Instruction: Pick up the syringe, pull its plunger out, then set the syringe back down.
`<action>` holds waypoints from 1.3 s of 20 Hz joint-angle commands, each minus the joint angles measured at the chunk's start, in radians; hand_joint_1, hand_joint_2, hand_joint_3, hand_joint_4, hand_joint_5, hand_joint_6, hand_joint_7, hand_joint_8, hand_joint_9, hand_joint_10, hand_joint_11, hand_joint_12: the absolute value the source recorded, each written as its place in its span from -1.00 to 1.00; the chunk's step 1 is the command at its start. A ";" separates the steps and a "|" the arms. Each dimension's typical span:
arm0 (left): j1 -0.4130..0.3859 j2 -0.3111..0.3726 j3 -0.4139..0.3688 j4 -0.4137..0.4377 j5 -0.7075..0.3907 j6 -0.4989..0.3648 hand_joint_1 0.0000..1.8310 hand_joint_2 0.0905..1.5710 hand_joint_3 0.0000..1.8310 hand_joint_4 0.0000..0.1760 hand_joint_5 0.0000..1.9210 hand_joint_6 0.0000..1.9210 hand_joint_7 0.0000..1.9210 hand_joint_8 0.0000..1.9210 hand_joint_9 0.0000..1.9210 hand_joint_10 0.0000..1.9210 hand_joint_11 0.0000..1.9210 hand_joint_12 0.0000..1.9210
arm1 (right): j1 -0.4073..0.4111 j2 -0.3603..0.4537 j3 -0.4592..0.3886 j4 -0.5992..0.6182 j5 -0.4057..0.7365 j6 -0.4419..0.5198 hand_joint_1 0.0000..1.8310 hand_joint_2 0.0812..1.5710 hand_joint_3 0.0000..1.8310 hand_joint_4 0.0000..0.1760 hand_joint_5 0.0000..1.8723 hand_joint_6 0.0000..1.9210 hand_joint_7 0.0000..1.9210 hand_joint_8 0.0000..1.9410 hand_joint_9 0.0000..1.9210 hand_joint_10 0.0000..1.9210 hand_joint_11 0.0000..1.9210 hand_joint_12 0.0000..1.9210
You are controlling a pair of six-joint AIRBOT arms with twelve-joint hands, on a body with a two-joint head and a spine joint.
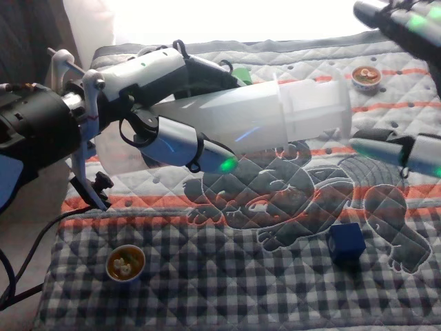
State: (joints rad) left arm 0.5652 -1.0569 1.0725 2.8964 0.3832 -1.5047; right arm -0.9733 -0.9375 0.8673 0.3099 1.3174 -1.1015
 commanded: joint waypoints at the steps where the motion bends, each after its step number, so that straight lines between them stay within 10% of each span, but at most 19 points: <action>1: -0.021 0.011 -0.004 0.029 0.158 -0.013 0.29 0.56 -1.00 -1.00 -0.12 0.38 -0.35 0.47 -0.64 0.35 -0.98 0.98 | 0.020 -0.001 0.004 -0.028 0.125 0.006 -0.08 0.05 -1.00 -0.67 -0.69 -0.99 -0.71 -1.00 -0.67 -0.99 -1.00 0.08; 3: -0.027 0.016 -0.015 0.042 0.167 -0.013 0.29 0.55 -1.00 -1.00 -0.10 0.33 -0.34 0.47 -0.65 0.47 -0.90 1.00 | 0.028 -0.017 0.014 -0.040 0.125 0.040 -0.07 0.00 -1.00 -1.00 -0.66 -0.99 -0.65 -0.99 -0.61 -0.98 -0.95 0.09; 13: -0.033 0.018 -0.038 0.064 0.200 -0.013 0.27 0.56 -1.00 -1.00 -0.12 0.34 -0.33 0.50 -0.67 0.54 -0.90 1.00 | 0.041 -0.046 0.031 -0.058 0.106 0.067 0.11 0.07 -0.98 -1.00 -0.57 -0.97 -0.51 -0.97 -0.51 -0.94 -1.00 0.39; 17: -0.033 0.019 -0.043 0.067 0.213 -0.014 0.30 0.53 -1.00 -1.00 -0.09 0.35 -0.29 0.36 -0.64 0.28 -0.97 0.98 | 0.045 -0.056 0.035 -0.063 0.090 0.067 0.27 0.12 -0.99 -1.00 -0.40 -0.91 -0.37 -0.93 -0.39 -0.84 -0.85 0.46; 20: -0.031 0.020 -0.047 0.067 0.225 -0.019 0.31 0.51 -1.00 -1.00 -0.05 0.23 -0.27 0.41 -0.58 0.41 -0.91 1.00 | 0.047 -0.059 0.037 -0.066 0.084 0.067 0.39 0.20 -1.00 -1.00 -0.18 -0.76 -0.11 -0.74 -0.37 -0.10 -0.56 0.41; 21: -0.031 0.020 -0.047 0.067 0.225 -0.019 0.29 0.53 -1.00 -1.00 -0.09 0.27 -0.29 0.45 -0.62 0.46 -0.93 1.00 | 0.047 -0.059 0.037 -0.066 0.084 0.067 0.33 0.42 -1.00 -1.00 -0.17 0.06 -0.04 0.00 -0.34 0.12 -0.52 0.49; 22: -0.030 0.021 -0.047 0.067 0.226 -0.019 0.28 0.54 -1.00 -1.00 -0.10 0.25 -0.31 0.53 -0.61 0.55 -0.90 1.00 | 0.047 -0.059 0.037 -0.067 0.084 0.067 0.45 0.47 -1.00 -1.00 -0.15 0.25 -0.12 0.25 -0.23 0.39 -0.42 0.58; 26: -0.023 0.031 -0.047 0.056 0.228 -0.020 0.28 0.54 -1.00 -1.00 -0.11 0.33 -0.31 0.46 -0.62 0.43 -1.00 1.00 | 0.047 -0.058 0.039 -0.067 0.085 0.067 0.48 0.49 -1.00 -1.00 -0.13 0.26 -0.17 0.34 -0.20 0.54 -0.23 0.80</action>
State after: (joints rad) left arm 0.5541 -1.0378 1.0245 2.9490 0.4492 -1.5043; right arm -0.9371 -0.9951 0.9009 0.2680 1.2995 -1.0344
